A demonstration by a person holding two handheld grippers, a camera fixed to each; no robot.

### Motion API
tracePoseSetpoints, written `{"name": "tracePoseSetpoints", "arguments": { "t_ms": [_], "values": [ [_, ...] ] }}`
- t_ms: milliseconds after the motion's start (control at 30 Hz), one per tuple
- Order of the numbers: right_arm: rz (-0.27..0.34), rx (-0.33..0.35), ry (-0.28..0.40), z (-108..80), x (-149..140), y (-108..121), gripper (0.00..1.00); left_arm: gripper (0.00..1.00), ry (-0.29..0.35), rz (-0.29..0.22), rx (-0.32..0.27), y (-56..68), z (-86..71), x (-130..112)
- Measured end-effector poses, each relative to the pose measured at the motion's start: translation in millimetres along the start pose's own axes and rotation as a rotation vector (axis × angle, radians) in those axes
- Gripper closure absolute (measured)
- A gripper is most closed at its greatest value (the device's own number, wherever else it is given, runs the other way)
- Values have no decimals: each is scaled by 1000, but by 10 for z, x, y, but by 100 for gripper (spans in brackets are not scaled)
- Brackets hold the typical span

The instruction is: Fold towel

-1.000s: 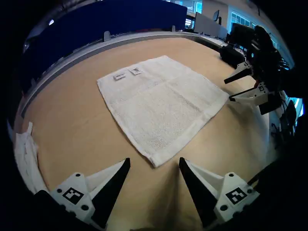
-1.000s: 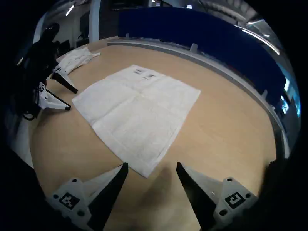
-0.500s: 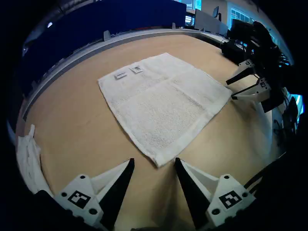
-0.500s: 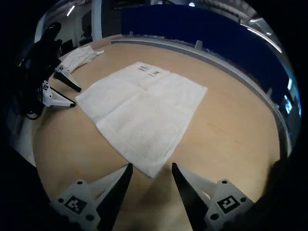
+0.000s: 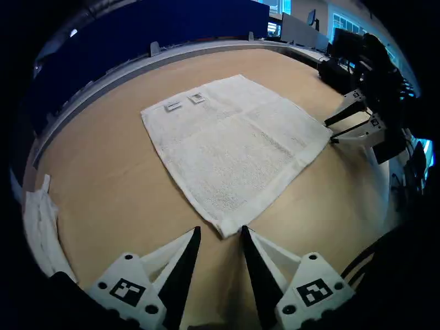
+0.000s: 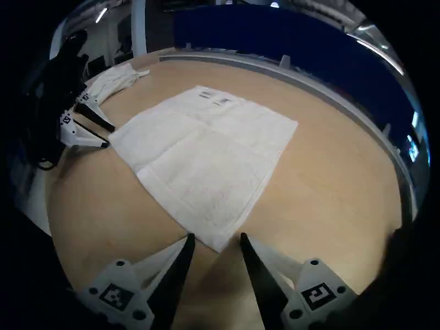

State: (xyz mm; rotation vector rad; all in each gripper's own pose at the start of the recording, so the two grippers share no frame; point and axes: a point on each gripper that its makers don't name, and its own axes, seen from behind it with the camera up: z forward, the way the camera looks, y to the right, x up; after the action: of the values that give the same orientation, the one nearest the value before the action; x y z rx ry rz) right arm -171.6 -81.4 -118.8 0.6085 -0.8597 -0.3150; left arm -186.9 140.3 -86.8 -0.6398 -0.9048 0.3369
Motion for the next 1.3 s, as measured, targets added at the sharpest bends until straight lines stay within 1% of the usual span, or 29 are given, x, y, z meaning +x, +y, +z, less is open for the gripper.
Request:
{"name": "tracePoseSetpoints", "arguments": {
  "t_ms": [67, 133, 267, 333, 400, 467, 533, 600, 667, 867, 1100, 1300],
  "values": [
    [-2, 4, -1, 7, 3, -18, 45, 48, -2, -3, -1, 1, -2, -1],
    [-1, 10, -1, 12, 5, -33, 51, 58, -5, 7, 1, 17, 7, -9],
    [1, 17, 0, 19, 5, -58, 59, 71, -7, 15, 7, 56, 22, -7],
    [5, 20, 0, 26, 7, -71, 63, 72, -7, 2, 10, 55, 22, -4],
    [7, 22, 0, 31, 8, -79, 66, 79, -8, -13, 12, 46, 18, -3],
    [8, 21, -1, 35, 10, -81, 71, 84, -10, -27, 14, 28, 11, -6],
    [8, 17, -3, 37, 7, -75, 76, 86, -12, -41, 8, 27, 4, -13],
    [11, 13, -6, 37, 5, -69, 80, 87, -14, -52, 3, 33, -5, -20],
    [15, 10, -8, 34, 6, -63, 81, 87, -15, -58, -1, 46, -13, -27],
    [30, -18, -10, 34, 21, -1, 83, 87, -11, -77, -30, 152, -54, -28],
    [63, -15, 9, -22, 121, 31, 83, 88, 3, -100, -38, 171, -108, 40],
    [57, -15, 37, -126, 272, 48, 83, 88, 12, -118, -48, 179, -149, 91]
  ]
}}
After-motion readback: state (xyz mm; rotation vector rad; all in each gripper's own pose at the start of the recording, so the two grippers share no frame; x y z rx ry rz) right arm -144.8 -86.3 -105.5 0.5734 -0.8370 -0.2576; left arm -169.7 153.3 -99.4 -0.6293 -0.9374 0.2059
